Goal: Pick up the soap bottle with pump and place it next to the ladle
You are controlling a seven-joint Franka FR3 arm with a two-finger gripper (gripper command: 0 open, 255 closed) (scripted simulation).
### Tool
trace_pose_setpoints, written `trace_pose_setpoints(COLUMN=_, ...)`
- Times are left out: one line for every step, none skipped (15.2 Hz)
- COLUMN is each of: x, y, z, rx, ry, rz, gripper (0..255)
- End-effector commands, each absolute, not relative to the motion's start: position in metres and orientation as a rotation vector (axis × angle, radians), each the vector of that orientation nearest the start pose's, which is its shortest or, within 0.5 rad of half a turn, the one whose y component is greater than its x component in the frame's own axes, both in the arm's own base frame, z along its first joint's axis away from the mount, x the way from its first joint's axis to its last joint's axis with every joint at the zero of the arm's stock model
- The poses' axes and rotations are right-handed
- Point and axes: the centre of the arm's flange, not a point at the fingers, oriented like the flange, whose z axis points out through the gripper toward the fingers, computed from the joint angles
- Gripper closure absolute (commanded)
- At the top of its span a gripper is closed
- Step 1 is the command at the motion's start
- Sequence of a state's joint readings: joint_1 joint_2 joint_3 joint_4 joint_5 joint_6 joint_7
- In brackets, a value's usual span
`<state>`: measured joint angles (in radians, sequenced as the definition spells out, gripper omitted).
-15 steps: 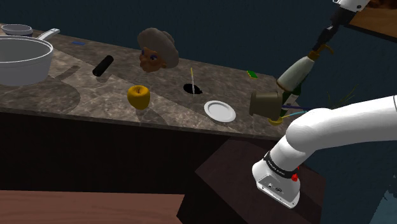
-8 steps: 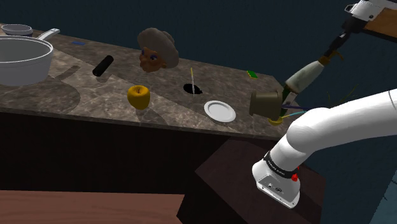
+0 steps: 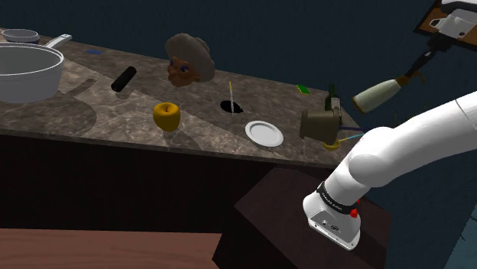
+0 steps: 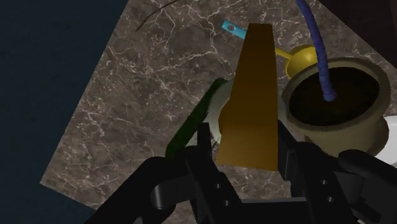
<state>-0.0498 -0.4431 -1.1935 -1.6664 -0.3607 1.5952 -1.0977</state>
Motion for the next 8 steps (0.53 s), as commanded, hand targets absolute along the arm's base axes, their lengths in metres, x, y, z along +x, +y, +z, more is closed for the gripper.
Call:
trace_pose_setpoints(x=0.003, y=-0.549, z=0.634, rx=-3.202, ry=0.222, rz=-0.133, gripper=255)
trace_pose_setpoints(x=-0.005, y=-0.559, z=0.632, rx=-3.202, ry=0.222, rz=-0.133, gripper=255)
trace_pose_setpoints(x=-0.014, y=-0.569, z=0.630, rx=-3.202, ry=0.222, rz=-0.133, gripper=255)
trace_pose_setpoints(x=-0.022, y=-0.579, z=0.627, rx=-3.202, ry=0.222, rz=-0.133, gripper=255)
trace_pose_setpoints(x=-0.031, y=-0.589, z=0.625, rx=-3.202, ry=0.222, rz=-0.133, gripper=255)
trace_pose_setpoints(x=-0.039, y=-0.598, z=0.623, rx=-3.202, ry=0.222, rz=-0.133, gripper=255)
trace_pose_setpoints(x=-0.047, y=-0.608, z=0.621, rx=-3.202, ry=0.222, rz=-0.133, gripper=255)
trace_pose_setpoints(x=-0.056, y=-0.618, z=0.619, rx=-3.202, ry=0.222, rz=-0.133, gripper=255)
